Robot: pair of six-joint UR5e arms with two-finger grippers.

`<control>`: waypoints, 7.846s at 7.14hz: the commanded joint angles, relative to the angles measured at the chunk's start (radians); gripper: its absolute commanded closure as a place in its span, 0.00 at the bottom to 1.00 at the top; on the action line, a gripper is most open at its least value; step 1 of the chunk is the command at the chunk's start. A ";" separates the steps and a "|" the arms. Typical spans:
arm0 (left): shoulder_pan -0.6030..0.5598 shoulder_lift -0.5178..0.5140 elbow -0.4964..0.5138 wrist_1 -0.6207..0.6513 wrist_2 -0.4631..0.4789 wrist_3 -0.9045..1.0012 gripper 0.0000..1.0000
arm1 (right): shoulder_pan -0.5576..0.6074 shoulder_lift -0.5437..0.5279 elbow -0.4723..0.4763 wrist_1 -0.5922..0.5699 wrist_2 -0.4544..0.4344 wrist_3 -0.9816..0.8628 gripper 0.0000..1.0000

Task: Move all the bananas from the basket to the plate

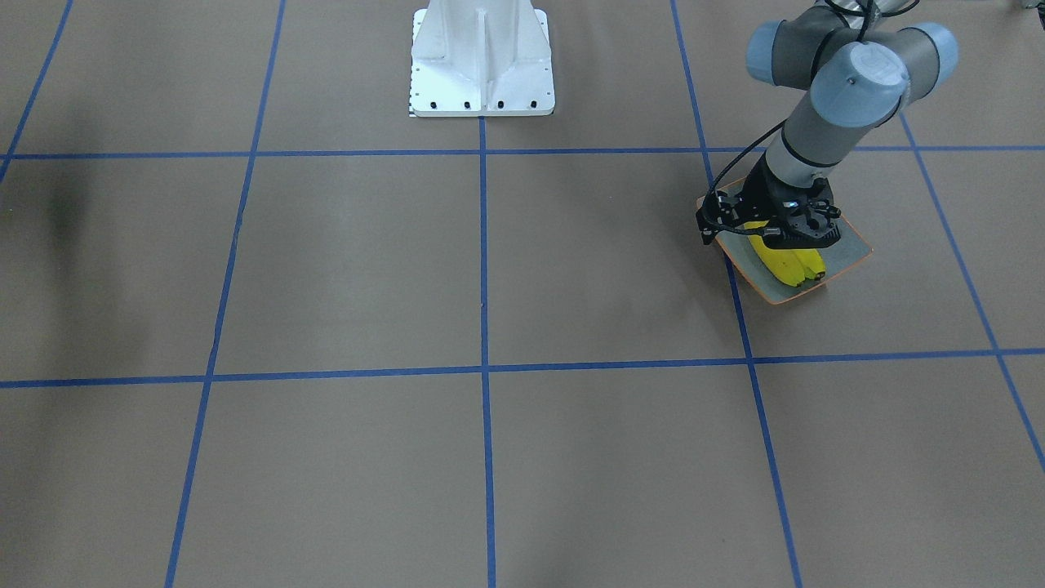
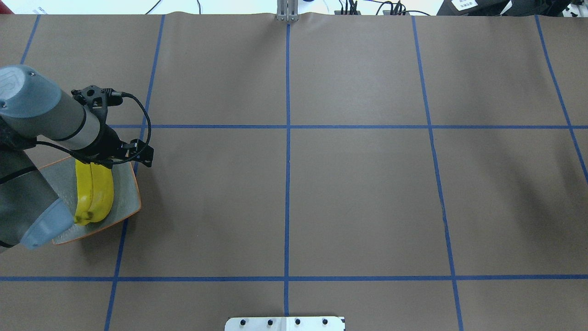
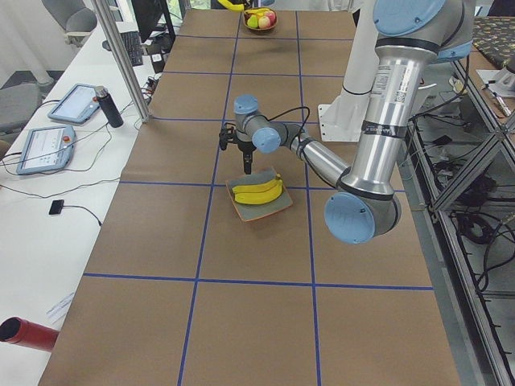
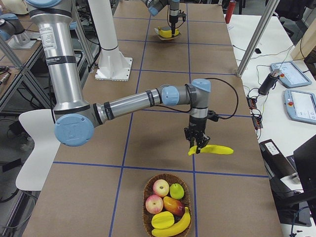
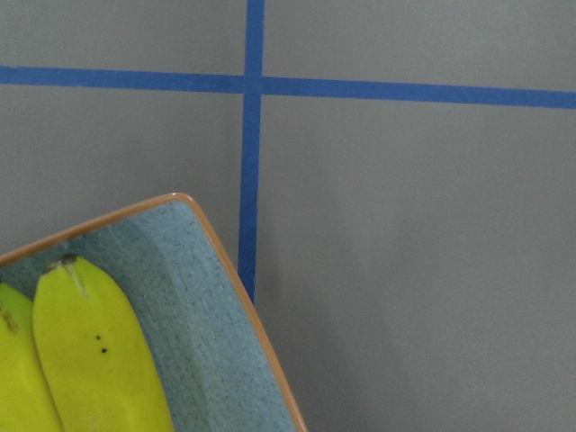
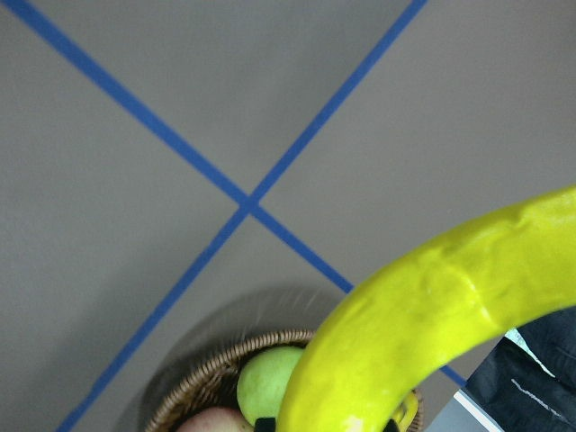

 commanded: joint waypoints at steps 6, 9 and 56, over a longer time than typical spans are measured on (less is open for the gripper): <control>0.000 -0.151 0.039 -0.309 -0.001 -0.330 0.00 | -0.448 0.383 0.107 -0.068 0.251 0.833 1.00; 0.002 -0.161 0.096 -0.623 -0.003 -0.498 0.00 | -0.579 0.390 0.119 0.296 0.325 1.145 1.00; -0.241 0.329 0.350 -1.252 -0.323 -0.787 1.00 | -0.460 0.247 0.198 0.520 0.471 1.365 0.00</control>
